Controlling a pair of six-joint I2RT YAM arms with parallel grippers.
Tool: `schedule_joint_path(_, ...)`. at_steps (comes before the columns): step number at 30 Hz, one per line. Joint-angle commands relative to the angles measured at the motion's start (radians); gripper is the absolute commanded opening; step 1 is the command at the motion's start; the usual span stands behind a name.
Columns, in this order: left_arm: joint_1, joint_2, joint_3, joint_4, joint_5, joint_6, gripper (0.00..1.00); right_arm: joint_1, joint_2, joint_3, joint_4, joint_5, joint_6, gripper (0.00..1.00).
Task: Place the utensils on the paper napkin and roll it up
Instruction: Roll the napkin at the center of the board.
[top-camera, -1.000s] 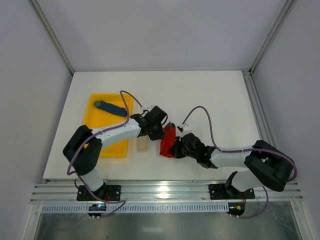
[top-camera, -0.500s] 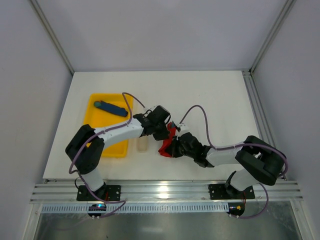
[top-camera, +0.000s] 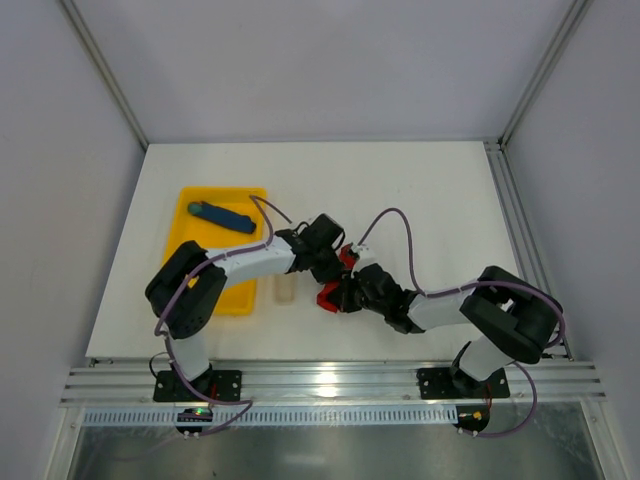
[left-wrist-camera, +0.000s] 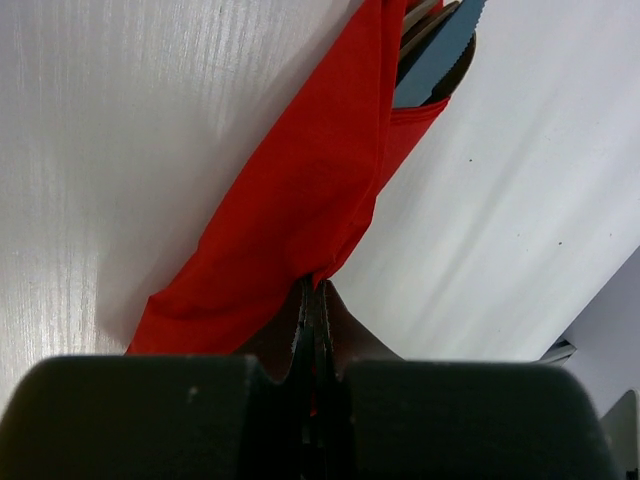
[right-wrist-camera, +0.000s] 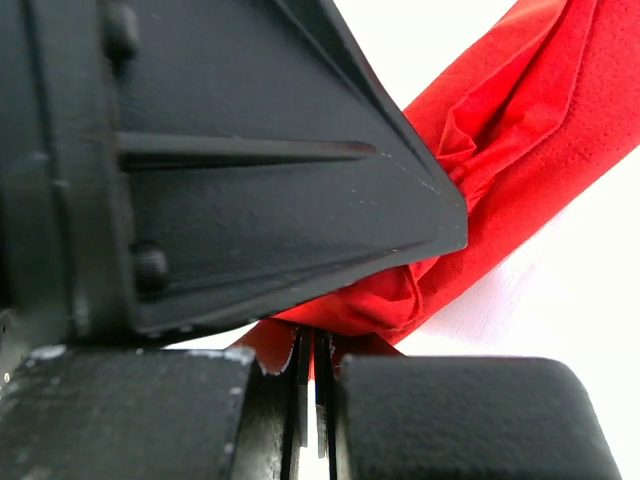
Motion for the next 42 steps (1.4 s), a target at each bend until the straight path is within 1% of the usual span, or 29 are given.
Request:
schedule_joint_path(1,-0.012,0.008,0.026,0.049,0.011,-0.021,0.0,0.004,-0.024,-0.017,-0.009,0.009,0.001,0.04)
schedule_joint_path(6,-0.011,0.011,0.04,0.003,-0.034,0.002,0.0,0.004,-0.087,-0.025,-0.032,0.022,0.001,0.04)
schedule_joint_path(16,-0.011,0.033,0.049,-0.031,-0.074,0.019,0.0,0.004,-0.054,-0.065,0.042,0.007,0.025,0.04)
schedule_joint_path(20,-0.011,0.039,0.062,-0.055,-0.092,0.027,0.0,0.004,-0.13,-0.074,0.013,0.009,0.022,0.04)
schedule_joint_path(23,-0.011,0.04,0.068,-0.067,-0.103,0.028,0.0,0.005,-0.155,-0.091,0.022,0.01,0.027,0.04)
schedule_joint_path(26,-0.011,0.045,0.068,-0.07,-0.108,0.018,0.0,0.013,-0.134,-0.096,0.051,0.009,0.034,0.04)
schedule_joint_path(31,-0.014,0.037,0.069,-0.061,-0.109,-0.013,0.0,0.027,-0.011,-0.102,0.147,0.006,0.054,0.04)
schedule_joint_path(33,-0.02,0.031,0.065,-0.052,-0.114,-0.033,0.0,0.027,0.015,-0.096,0.158,0.006,0.056,0.04)
schedule_joint_path(37,-0.032,0.025,0.042,-0.034,-0.127,-0.055,0.0,0.028,0.018,-0.094,0.145,0.01,0.053,0.04)
schedule_joint_path(42,-0.035,0.031,0.008,-0.034,-0.143,-0.056,0.0,0.028,-0.066,-0.08,0.054,0.039,0.037,0.05)
